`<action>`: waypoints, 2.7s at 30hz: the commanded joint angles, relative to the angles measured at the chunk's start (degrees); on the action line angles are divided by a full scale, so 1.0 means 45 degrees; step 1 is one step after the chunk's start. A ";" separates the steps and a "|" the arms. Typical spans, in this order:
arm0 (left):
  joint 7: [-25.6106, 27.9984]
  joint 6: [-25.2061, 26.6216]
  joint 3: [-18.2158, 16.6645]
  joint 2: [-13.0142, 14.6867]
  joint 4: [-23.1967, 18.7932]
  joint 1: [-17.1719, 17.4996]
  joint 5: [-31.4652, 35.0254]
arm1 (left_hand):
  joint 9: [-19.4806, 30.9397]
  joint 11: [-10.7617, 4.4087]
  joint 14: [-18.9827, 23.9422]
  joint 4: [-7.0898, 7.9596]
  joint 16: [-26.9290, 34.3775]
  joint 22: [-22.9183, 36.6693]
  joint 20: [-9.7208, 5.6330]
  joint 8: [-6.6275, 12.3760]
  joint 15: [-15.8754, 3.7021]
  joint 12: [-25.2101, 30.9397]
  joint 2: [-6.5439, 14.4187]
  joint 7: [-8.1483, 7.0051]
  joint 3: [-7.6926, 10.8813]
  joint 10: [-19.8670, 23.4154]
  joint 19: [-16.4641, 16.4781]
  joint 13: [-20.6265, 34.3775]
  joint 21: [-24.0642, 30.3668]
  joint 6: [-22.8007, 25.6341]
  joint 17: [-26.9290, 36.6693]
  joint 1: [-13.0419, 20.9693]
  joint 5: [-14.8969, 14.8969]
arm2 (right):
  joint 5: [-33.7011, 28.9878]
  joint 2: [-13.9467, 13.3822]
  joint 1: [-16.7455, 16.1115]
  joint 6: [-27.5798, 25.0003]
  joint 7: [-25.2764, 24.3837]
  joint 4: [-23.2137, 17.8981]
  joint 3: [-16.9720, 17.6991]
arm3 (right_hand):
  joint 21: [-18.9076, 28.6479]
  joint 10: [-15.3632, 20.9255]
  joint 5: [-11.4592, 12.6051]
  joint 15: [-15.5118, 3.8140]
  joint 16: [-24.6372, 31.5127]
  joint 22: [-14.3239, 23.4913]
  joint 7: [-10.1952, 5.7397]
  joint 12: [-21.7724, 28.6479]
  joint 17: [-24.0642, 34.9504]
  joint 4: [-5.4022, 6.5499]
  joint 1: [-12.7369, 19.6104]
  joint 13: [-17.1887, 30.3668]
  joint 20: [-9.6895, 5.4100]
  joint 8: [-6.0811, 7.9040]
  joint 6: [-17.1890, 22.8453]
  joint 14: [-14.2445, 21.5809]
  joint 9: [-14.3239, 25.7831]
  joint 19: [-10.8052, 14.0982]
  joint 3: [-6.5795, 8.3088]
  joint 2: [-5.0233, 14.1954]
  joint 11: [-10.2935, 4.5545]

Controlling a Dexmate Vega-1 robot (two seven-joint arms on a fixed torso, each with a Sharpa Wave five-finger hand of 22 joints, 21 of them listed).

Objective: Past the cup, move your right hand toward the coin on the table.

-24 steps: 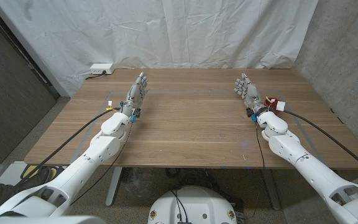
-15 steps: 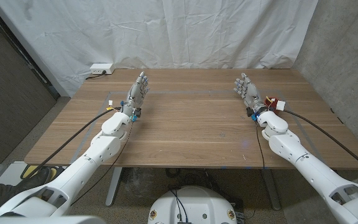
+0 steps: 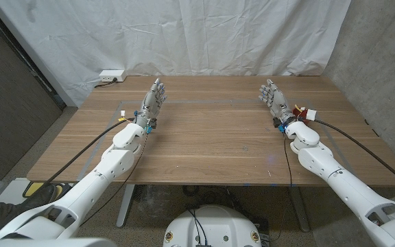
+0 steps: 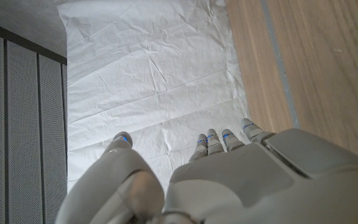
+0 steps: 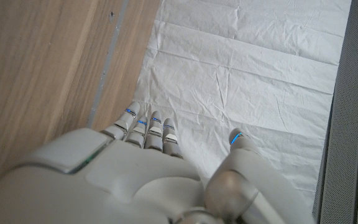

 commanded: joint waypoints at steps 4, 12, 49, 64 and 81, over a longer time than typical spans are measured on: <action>-0.0433 -0.0166 -0.0157 -0.0071 0.0108 -0.0014 -0.0398 | 0.0053 0.0002 0.0072 -0.0039 0.0032 0.0041 -0.0915 0.0072 0.0002 0.0046 0.0076 0.0003 0.0082 0.0086 0.0037 0.0039 -0.0064 0.0084 0.0024 0.0163 0.0045 | -0.0155 -0.0211 -0.0311 0.0305 -0.0072 -0.0592 0.0112 | -0.0108 0.0097 0.0018 0.0041 0.0060 0.0069 -0.0020 0.0104 0.0042 -0.0106 0.0219 0.0048 -0.0080 0.0098 0.0158 0.0084 0.0026 0.0113 0.0064 0.0067 -0.0014; -0.0329 -0.0077 -0.0143 0.0020 -0.0015 -0.0038 -0.0291 | 0.0054 0.0022 0.0085 -0.0056 0.0018 0.0044 -0.0887 0.0065 0.0006 0.0038 0.0150 -0.0002 0.0094 0.0109 0.0056 0.0039 -0.0115 0.0121 0.0026 0.0210 0.0057 | -0.0125 -0.0254 -0.0471 0.0494 -0.0037 -0.0749 0.0187 | -0.0160 0.0133 -0.0001 0.0046 0.0062 0.0071 -0.0058 0.0117 0.0042 -0.0139 0.0275 0.0049 -0.0066 0.0102 0.0185 0.0111 0.0024 0.0144 0.0087 0.0124 0.0004; 0.1586 0.1589 0.0078 0.0929 -0.1565 0.0251 0.0842 | 0.0062 -0.0035 0.0253 -0.0175 0.0005 0.0056 -0.0785 0.0081 -0.0001 0.0055 0.0573 -0.0028 0.0230 0.0345 0.0136 0.0038 -0.0350 0.0374 0.0022 0.0539 0.0066 | -0.0641 -0.0769 -0.1436 0.1526 -0.0100 -0.1794 0.0465 | -0.0376 0.0260 -0.0144 0.0060 0.0078 0.0081 -0.0112 0.0157 0.0060 -0.0248 0.0381 0.0053 -0.0024 0.0109 0.0289 0.0214 0.0020 0.0280 0.0065 0.0231 -0.0033; 0.2778 0.2669 0.0176 0.1625 -0.2947 0.0534 0.1840 | 0.0065 -0.0031 0.0352 -0.0248 0.0008 0.0058 -0.0772 0.0100 -0.0037 0.0063 0.0712 -0.0077 0.0288 0.0454 0.0180 0.0039 -0.0435 0.0512 0.0018 0.0701 0.0051 | -0.0923 -0.0957 -0.1744 0.1930 -0.0051 -0.2037 0.0487 | -0.0450 0.0275 -0.0188 0.0062 0.0069 0.0083 -0.0126 0.0158 0.0058 -0.0295 0.0426 0.0054 -0.0025 0.0104 0.0305 0.0232 0.0019 0.0330 0.0060 0.0247 -0.0033; 0.1651 0.1678 0.0265 0.1181 -0.1948 0.0092 0.1546 | 0.0069 -0.0070 0.0423 -0.0318 -0.0004 0.0061 -0.0744 0.0091 -0.0058 0.0065 0.0781 -0.0144 0.0301 0.0558 0.0217 0.0041 -0.0539 0.0606 0.0018 0.0830 0.0022 | -0.0834 -0.1096 -0.2202 0.2577 0.0248 -0.2322 0.0676 | -0.0549 0.0286 -0.0234 0.0047 0.0061 0.0085 -0.0153 0.0154 0.0054 -0.0358 0.0500 0.0055 -0.0025 0.0095 0.0314 0.0258 0.0018 0.0381 0.0071 0.0287 -0.0078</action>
